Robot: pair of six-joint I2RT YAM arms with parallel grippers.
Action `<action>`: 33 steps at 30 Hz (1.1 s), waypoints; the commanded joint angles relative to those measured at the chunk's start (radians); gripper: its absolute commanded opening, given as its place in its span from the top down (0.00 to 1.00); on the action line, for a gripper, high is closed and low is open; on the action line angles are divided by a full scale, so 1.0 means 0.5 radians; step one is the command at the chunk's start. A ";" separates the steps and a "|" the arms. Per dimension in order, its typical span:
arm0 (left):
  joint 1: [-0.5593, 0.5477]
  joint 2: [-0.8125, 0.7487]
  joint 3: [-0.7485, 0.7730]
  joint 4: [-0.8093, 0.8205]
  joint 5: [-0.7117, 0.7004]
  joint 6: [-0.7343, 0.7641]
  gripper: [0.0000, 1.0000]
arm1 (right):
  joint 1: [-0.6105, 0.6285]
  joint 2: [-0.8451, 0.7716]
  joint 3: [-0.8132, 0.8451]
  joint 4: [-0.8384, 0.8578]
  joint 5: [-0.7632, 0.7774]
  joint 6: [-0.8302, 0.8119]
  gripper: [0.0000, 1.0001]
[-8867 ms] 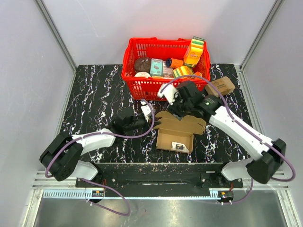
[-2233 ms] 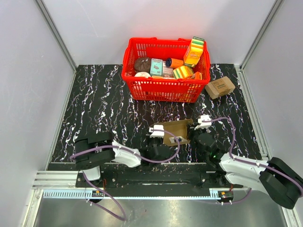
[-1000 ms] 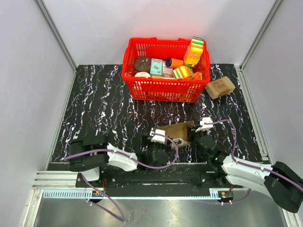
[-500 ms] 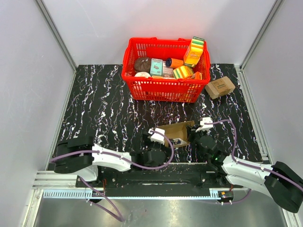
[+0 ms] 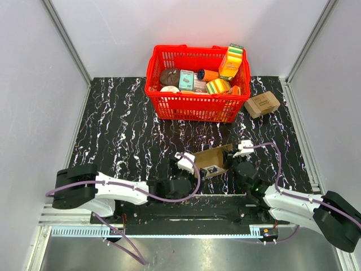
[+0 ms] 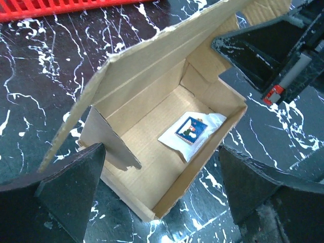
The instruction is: Fold the paper box
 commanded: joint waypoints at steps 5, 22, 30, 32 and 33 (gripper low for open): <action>-0.013 -0.150 -0.127 -0.045 0.253 -0.170 0.01 | 0.024 0.019 0.007 0.123 0.054 0.003 0.99; -0.013 -0.708 -0.293 -0.183 0.597 -0.134 0.01 | 0.024 0.034 0.000 0.170 0.054 -0.021 1.00; -0.016 -1.211 -0.271 -0.293 0.913 0.017 0.01 | 0.024 0.043 -0.009 0.179 0.051 -0.015 1.00; -0.016 -1.316 -0.268 -0.296 0.941 0.041 0.01 | 0.027 0.046 -0.012 0.182 0.054 -0.015 1.00; -0.016 -1.377 -0.271 -0.281 0.932 0.050 0.01 | 0.024 0.052 -0.012 0.188 0.051 -0.018 1.00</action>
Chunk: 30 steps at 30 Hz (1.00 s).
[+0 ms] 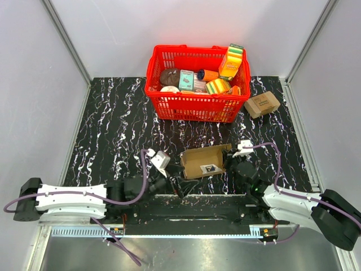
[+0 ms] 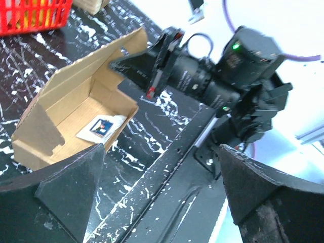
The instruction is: Fold the paper box
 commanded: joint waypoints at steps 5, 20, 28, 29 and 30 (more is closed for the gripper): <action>0.039 -0.340 0.063 -0.035 -0.206 0.168 0.01 | 0.023 0.040 -0.008 0.151 0.033 -0.009 1.00; 1.104 0.423 0.553 -0.063 0.765 0.174 0.02 | 0.035 0.034 -0.020 0.160 -0.025 -0.046 1.00; 1.116 0.973 0.882 -0.146 1.066 0.202 0.06 | 0.038 0.019 -0.023 0.154 -0.022 -0.046 0.99; 1.116 0.982 0.873 -0.122 1.069 0.190 0.07 | 0.038 0.019 -0.023 0.151 -0.022 -0.046 0.99; 1.116 0.988 0.858 -0.100 1.075 0.181 0.07 | 0.038 0.010 -0.023 0.148 -0.025 -0.043 0.99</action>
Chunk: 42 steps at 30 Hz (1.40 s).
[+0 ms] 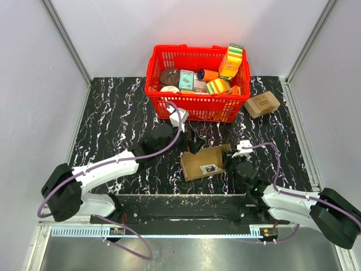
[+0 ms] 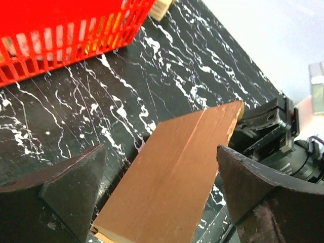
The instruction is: Fold the paper box
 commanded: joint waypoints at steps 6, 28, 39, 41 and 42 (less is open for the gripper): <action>-0.027 0.046 0.006 0.043 0.192 -0.004 0.09 | 0.027 -0.016 -0.005 0.074 -0.020 -0.015 0.99; -0.224 0.111 -0.034 0.070 0.152 0.005 0.15 | 0.030 -0.065 -0.005 0.025 -0.026 -0.005 0.85; -0.319 0.178 0.012 -0.019 0.072 0.100 0.18 | 0.030 -0.209 0.013 -0.095 -0.036 0.010 0.70; -0.325 0.184 0.006 -0.022 0.057 0.103 0.18 | 0.030 -0.292 0.032 -0.202 -0.054 0.031 0.67; -0.328 0.187 0.009 -0.022 0.048 0.103 0.18 | 0.027 -0.332 0.041 -0.251 -0.063 0.044 0.65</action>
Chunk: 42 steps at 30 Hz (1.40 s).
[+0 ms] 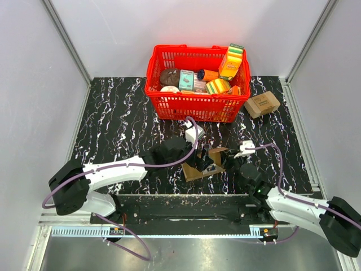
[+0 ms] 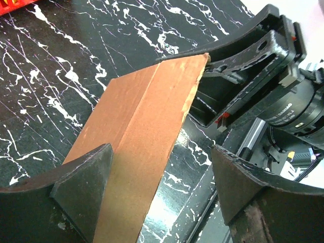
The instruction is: Fold the paper box
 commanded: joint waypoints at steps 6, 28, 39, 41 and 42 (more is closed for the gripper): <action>-0.028 0.018 0.040 0.037 -0.045 0.038 0.18 | 0.019 -0.553 0.128 -0.603 -0.060 0.119 0.61; -0.188 0.061 0.015 0.012 -0.107 0.023 0.19 | 0.016 -1.162 0.472 -1.309 -0.014 0.140 0.58; -0.295 0.211 -0.028 0.080 -0.131 -0.072 0.19 | 0.016 -1.165 0.460 -1.300 -0.014 0.104 0.58; -0.310 0.230 -0.037 0.098 -0.137 -0.093 0.19 | 0.016 -1.165 0.463 -1.303 -0.011 0.101 0.58; -0.317 0.236 -0.043 0.110 -0.134 -0.100 0.19 | 0.016 -1.165 0.463 -1.303 -0.008 0.097 0.57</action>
